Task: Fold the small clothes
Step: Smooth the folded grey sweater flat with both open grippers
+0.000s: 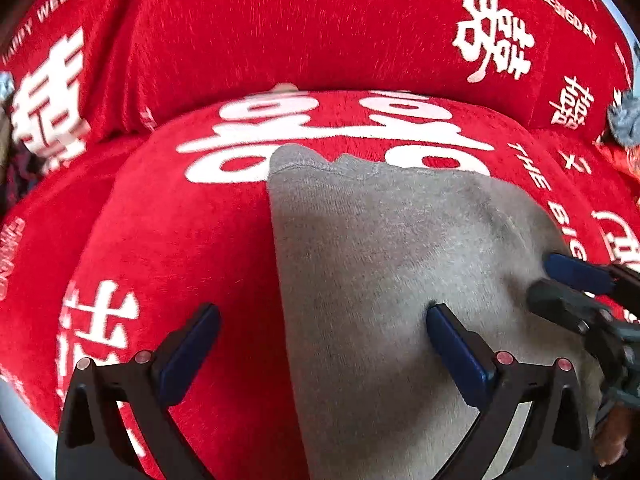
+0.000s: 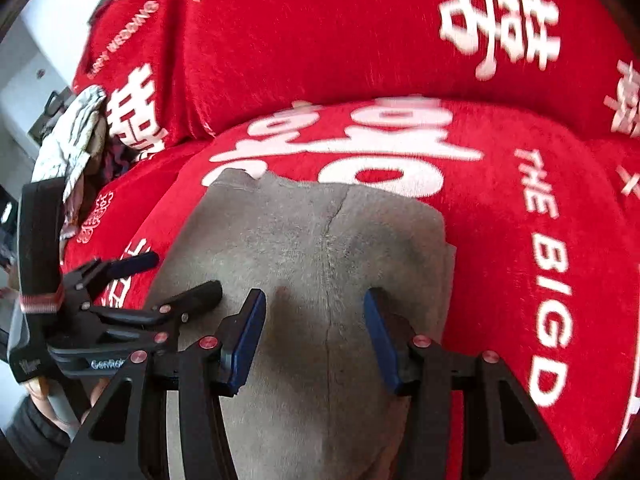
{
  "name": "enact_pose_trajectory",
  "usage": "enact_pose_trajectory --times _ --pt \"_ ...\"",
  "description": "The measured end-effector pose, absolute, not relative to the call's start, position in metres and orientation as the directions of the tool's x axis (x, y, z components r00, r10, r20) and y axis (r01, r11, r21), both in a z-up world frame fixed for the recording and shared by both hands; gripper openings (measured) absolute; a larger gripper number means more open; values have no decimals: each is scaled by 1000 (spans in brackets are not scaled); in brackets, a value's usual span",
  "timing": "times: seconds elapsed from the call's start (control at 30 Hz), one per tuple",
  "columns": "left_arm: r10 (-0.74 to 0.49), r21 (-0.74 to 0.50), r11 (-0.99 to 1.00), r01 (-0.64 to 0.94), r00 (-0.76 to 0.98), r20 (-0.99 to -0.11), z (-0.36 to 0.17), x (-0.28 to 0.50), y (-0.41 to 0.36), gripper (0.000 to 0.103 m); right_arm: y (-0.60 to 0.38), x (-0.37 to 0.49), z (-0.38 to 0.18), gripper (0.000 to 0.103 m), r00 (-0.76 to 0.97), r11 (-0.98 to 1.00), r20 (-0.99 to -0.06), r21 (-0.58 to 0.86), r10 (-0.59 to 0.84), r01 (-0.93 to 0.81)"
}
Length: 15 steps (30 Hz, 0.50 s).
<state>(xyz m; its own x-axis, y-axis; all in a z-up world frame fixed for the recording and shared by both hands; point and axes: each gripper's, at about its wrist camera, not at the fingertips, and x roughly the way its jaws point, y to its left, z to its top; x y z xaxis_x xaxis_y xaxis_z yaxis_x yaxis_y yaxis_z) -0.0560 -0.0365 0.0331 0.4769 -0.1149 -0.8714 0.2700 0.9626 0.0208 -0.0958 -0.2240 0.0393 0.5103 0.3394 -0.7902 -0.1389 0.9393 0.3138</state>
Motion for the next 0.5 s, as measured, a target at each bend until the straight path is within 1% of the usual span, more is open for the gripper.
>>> enact_pose_trajectory --times 0.1,0.23,0.33,0.5 --pt "-112 38 960 277 504 -856 38 -74 -35 103 -211 -125 48 55 546 941 -766 270 339 -205" --pt "-104 52 960 275 524 -845 36 -91 -31 103 -196 -164 51 55 600 950 -743 165 297 -266" --pt "-115 38 962 270 527 -842 34 -105 -25 103 -188 -182 42 55 606 955 -752 105 258 -276" --pt "-114 45 962 269 547 -830 34 -125 -19 103 -183 -210 38 55 649 958 -729 31 216 -284"
